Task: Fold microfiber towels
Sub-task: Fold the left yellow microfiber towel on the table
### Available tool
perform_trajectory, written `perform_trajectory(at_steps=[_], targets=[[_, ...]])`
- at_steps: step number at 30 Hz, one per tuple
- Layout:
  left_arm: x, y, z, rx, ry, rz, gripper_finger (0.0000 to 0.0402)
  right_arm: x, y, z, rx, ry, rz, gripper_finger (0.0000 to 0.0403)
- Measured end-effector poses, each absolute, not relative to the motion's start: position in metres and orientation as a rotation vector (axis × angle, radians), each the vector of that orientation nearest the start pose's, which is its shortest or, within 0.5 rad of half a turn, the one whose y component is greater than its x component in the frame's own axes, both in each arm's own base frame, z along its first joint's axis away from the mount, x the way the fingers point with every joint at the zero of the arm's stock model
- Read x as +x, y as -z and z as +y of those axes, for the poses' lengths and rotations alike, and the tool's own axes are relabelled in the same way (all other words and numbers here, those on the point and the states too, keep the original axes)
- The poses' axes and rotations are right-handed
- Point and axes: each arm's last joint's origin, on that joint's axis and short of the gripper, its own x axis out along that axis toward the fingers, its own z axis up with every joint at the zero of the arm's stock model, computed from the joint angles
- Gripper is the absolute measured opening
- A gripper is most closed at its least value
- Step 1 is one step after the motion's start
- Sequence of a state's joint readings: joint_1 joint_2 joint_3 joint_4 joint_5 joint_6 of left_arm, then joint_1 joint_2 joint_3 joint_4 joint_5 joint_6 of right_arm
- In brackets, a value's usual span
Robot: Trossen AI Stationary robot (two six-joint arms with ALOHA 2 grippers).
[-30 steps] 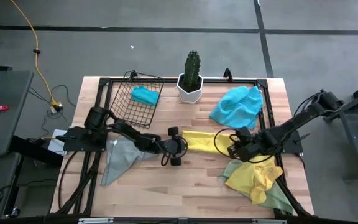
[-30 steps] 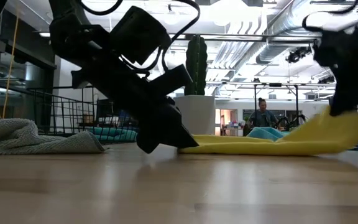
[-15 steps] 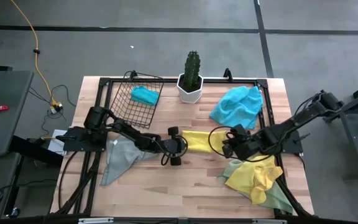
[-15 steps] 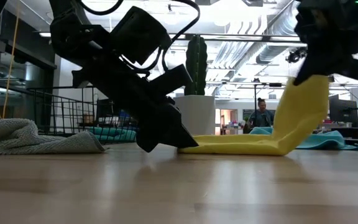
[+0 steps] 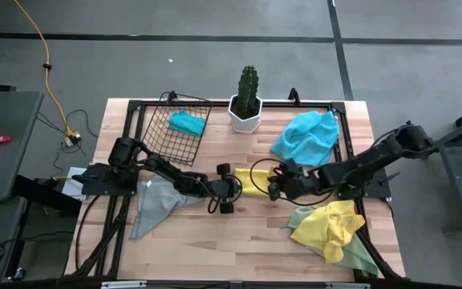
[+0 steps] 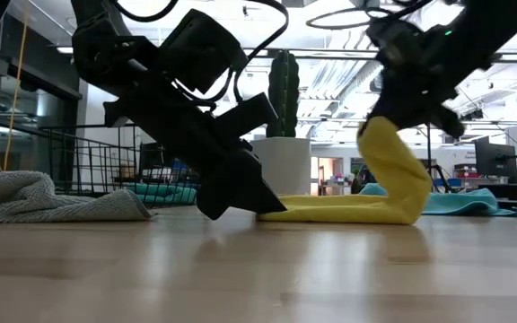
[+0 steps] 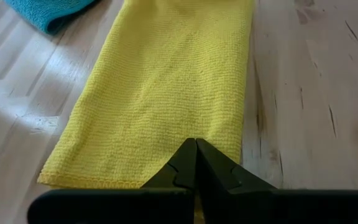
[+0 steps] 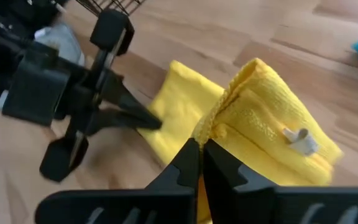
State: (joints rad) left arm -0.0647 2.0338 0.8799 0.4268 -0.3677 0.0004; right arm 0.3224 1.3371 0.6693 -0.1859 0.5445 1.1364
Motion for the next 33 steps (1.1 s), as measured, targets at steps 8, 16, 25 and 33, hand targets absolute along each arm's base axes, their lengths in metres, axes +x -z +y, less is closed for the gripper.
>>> perform_trajectory(at_steps=[8,16,25,33], targets=[[0.363,-0.077,-0.013,0.162,-0.297,0.709,0.0,0.273,-0.167,0.058,0.703,0.571,0.46,0.0],[0.363,-0.077,-0.013,0.163,-0.299,0.707,0.0,0.292,-0.149,0.054,0.743,0.535,0.423,0.0],[0.363,-0.077,-0.013,0.162,-0.302,0.698,0.0,0.305,-0.128,0.053,0.787,0.514,0.388,0.0],[0.364,-0.078,-0.013,0.16,-0.302,0.691,0.0,0.31,-0.125,0.052,0.805,0.538,0.318,0.0001]])
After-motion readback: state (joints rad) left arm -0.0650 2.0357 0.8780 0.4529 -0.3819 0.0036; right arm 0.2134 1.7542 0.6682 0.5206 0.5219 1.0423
